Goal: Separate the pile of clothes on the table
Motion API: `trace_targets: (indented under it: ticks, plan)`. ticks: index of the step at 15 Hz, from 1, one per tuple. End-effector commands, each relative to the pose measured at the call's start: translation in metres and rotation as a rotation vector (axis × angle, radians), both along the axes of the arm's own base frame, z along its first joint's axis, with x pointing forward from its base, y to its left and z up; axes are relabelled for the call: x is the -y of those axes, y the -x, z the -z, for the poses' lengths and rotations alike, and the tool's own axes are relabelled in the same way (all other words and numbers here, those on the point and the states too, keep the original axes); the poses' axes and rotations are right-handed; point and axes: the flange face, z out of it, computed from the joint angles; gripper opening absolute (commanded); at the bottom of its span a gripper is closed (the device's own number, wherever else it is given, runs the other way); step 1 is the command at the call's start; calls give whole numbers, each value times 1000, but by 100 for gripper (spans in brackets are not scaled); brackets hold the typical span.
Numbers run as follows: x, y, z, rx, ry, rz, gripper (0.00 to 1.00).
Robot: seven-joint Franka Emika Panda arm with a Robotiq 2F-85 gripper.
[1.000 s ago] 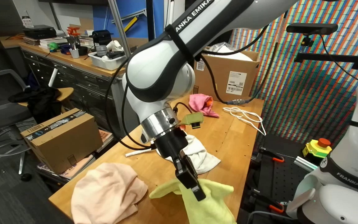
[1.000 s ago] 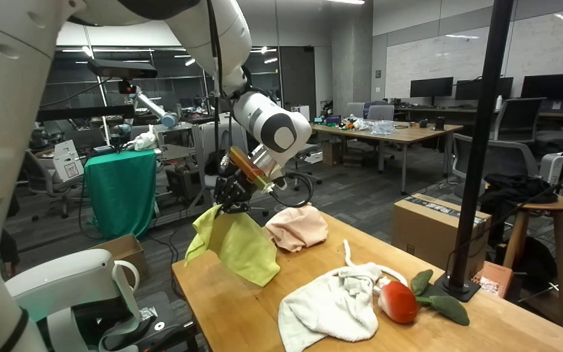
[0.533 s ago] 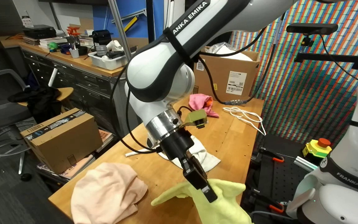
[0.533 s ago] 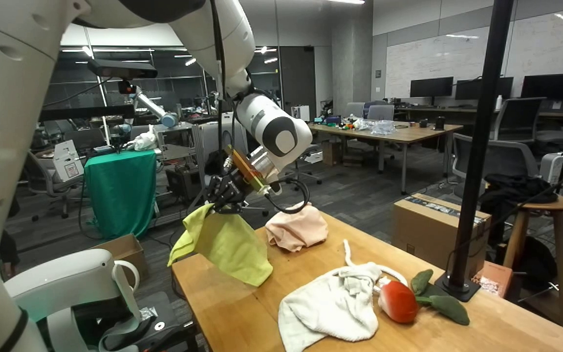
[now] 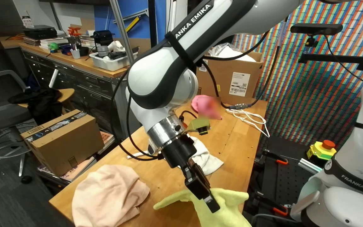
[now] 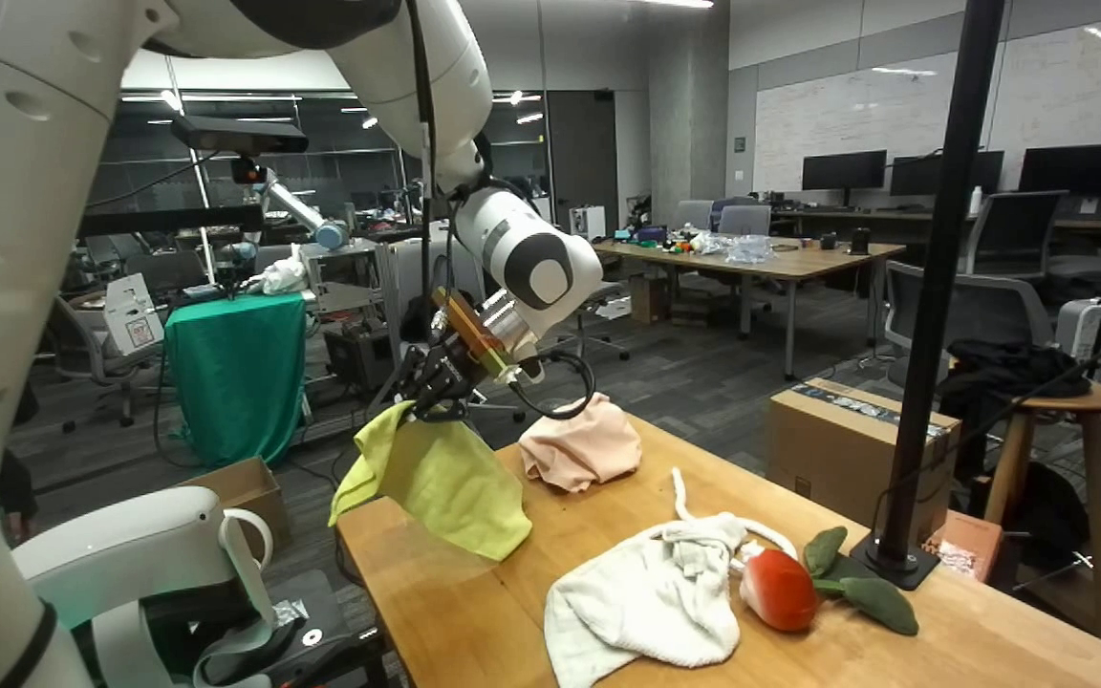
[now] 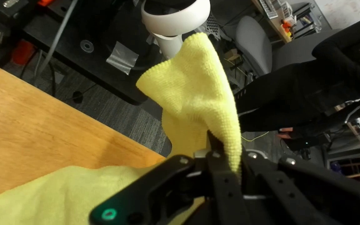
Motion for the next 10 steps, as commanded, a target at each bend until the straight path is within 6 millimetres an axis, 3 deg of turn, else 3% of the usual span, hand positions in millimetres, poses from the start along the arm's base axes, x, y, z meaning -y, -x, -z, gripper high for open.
trace_targets:
  ticks: [1,8,10]
  plan:
    - [-7,0,0,18,10,32,44]
    - [-3,-12,2,82,64,96,97]
    - [7,-25,4,150,97,139,100]
